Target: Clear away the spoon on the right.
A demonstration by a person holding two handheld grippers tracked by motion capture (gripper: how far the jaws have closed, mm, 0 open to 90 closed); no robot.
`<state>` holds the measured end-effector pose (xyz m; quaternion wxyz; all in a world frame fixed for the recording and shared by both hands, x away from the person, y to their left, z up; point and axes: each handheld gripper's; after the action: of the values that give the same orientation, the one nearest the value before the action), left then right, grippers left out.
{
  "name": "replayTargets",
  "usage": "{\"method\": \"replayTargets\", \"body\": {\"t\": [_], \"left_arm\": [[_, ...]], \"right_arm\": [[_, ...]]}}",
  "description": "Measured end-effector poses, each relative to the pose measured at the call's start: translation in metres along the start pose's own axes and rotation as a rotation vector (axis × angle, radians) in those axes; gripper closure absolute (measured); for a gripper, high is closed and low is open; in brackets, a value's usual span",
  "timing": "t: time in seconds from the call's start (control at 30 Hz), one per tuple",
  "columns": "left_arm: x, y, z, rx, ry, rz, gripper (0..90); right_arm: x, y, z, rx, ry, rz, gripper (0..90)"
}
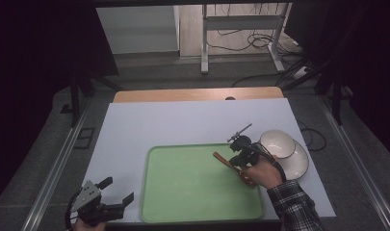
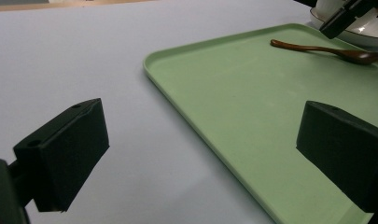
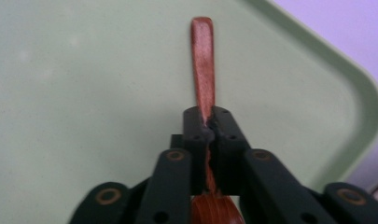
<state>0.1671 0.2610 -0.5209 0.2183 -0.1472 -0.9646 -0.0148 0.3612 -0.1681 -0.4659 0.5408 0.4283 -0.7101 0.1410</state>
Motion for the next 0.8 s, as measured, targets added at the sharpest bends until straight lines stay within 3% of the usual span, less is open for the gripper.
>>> {"method": "replayTargets", "body": {"t": [0.37, 0.6, 0.8], "left_arm": [[0.000, 0.000, 0.000, 0.002, -0.002, -0.002, 1.9], [0.000, 0.001, 0.000, 0.004, -0.003, -0.002, 1.9], [0.000, 0.001, 0.000, 0.004, -0.002, -0.001, 1.9]], "right_arm": [[-0.027, 0.009, -0.008, 0.075, -0.060, 0.008, 90.0], [-0.043, 0.004, -0.014, 0.067, -0.059, 0.025, 90.0], [-0.045, -0.002, -0.016, 0.043, -0.070, 0.053, 90.0]]}}
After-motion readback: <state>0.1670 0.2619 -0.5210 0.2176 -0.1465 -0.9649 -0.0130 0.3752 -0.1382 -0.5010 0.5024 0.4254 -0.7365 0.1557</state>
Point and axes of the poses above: each handheld gripper's, and its own axes: x roughly backward along the jaws, z roughly out of its underside, y roughly to its left, and after that the axes turned 14 degrees about -z, right-handed
